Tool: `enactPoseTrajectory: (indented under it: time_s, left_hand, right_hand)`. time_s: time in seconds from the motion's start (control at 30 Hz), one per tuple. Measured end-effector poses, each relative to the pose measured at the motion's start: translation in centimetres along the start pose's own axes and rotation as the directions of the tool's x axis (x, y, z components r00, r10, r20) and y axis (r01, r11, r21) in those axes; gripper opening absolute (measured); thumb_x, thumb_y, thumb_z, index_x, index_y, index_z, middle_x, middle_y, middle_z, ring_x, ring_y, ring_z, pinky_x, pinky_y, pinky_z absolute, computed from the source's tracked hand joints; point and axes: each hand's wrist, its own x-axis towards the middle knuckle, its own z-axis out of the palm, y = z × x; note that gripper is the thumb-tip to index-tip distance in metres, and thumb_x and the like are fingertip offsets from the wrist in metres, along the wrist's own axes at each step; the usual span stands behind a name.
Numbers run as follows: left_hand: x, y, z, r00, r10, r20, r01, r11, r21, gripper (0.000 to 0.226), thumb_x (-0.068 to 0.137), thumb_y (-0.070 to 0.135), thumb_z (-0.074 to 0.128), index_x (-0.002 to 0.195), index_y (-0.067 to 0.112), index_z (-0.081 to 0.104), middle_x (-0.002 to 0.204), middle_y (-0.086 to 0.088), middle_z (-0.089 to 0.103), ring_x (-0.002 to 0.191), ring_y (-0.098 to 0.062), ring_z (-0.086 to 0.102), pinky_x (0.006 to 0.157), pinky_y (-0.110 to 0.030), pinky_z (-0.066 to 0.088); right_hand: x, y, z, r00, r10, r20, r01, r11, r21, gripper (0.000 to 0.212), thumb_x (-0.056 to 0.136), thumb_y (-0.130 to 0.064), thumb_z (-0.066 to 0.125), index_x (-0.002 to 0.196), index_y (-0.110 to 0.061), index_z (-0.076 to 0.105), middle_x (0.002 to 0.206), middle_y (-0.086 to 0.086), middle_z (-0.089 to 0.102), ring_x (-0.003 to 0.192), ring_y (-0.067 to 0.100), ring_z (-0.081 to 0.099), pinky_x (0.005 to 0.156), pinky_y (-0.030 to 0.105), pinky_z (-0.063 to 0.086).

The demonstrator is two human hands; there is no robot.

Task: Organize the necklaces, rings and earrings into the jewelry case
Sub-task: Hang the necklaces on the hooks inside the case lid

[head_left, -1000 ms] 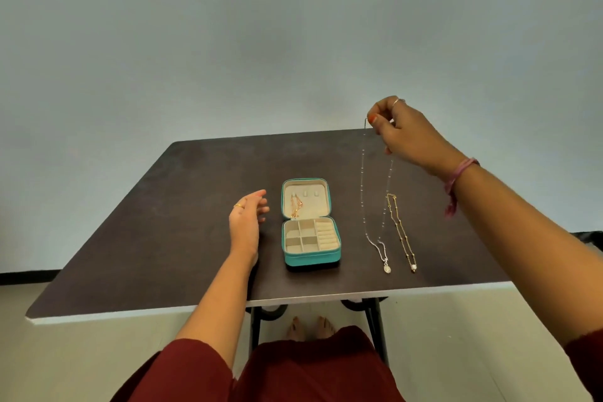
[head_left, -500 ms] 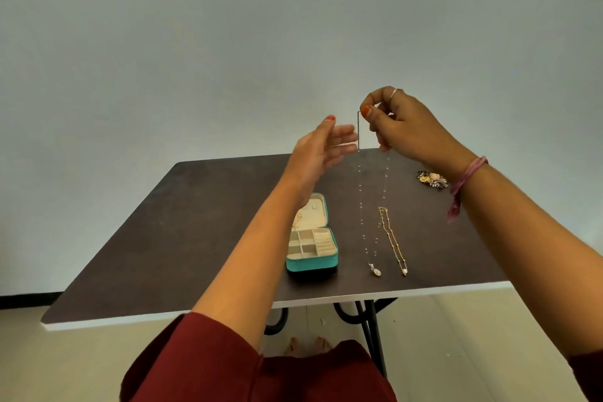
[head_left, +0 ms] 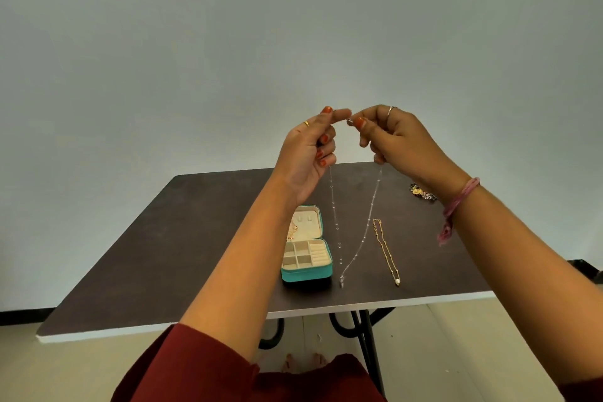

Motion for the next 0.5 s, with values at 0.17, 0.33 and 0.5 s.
enactPoseTrajectory:
  time_s: [0.17,0.33,0.5]
  left_hand:
    - [-0.4,1.7,-0.7,0.996,0.084,-0.023,-0.085,0.996,-0.041,0.025,0.101,0.023,0.043,0.100,0.008,0.063,0.074,0.002,0.065,0.066,-0.007,0.062,0.063,-0.018,0.051]
    - [-0.5,2.9,-0.8,0.992,0.126,0.000,-0.126,0.992,0.025,0.025,0.102,0.025,0.041,0.102,0.009,0.060,0.092,-0.003,0.074,0.094,-0.017,0.070,0.083,-0.027,0.056]
    - [-0.1,3.8,-1.2,0.987,0.160,-0.014,-0.160,0.987,-0.029,0.024,0.102,0.022,0.040,0.103,0.008,0.061,0.097,-0.005,0.073,0.099,-0.019,0.069,0.086,-0.029,0.055]
  right_hand:
    - [-1.8,0.1,1.5,0.998,-0.065,0.009,0.066,0.982,-0.178,0.019,0.098,-0.027,0.049,0.104,-0.022,0.067,0.070,-0.007,0.057,0.055,-0.002,0.049,0.057,0.016,0.039]
    - [-3.7,-0.1,3.1,0.991,-0.135,0.012,0.132,0.940,-0.314,0.021,0.099,-0.019,0.048,0.104,-0.014,0.068,0.067,-0.015,0.051,0.065,-0.013,0.050,0.059,0.004,0.036]
    - [-5.1,-0.3,4.2,0.990,-0.123,0.067,0.140,0.901,-0.412,0.022,0.098,-0.017,0.049,0.108,-0.010,0.068,0.073,-0.023,0.045,0.066,-0.007,0.050,0.063,0.001,0.034]
